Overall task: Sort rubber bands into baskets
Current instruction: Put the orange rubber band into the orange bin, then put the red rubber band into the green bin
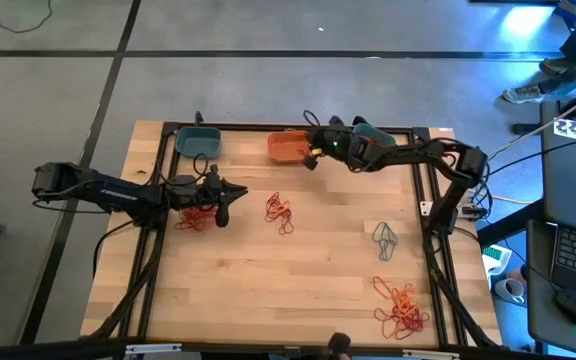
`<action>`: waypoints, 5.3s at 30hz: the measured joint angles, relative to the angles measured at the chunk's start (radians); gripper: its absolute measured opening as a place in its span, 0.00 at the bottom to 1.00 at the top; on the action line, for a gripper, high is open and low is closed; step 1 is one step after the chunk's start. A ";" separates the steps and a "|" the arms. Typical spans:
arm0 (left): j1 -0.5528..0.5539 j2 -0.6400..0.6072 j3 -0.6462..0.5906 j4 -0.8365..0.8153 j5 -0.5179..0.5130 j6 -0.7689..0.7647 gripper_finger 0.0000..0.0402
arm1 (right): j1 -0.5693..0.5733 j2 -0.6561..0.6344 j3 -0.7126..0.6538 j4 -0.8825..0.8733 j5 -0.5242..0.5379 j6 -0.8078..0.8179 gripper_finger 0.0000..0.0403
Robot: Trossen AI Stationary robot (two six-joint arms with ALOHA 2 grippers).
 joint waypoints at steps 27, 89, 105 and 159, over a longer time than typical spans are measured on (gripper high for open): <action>0.000 0.000 0.000 0.000 0.000 0.000 0.11 | 0.181 0.012 0.000 -0.211 -0.439 -0.009 0.55; 0.000 0.000 0.000 -0.006 0.000 0.004 0.11 | 0.246 0.073 -0.001 -0.139 0.032 -0.087 0.00; 0.000 0.000 0.000 -0.004 0.000 0.003 0.11 | 0.058 0.027 -0.001 -0.041 0.059 -0.101 0.01; 0.000 0.000 0.000 0.000 0.000 -0.004 0.11 | 0.472 0.137 -0.001 -0.195 -0.353 0.045 0.43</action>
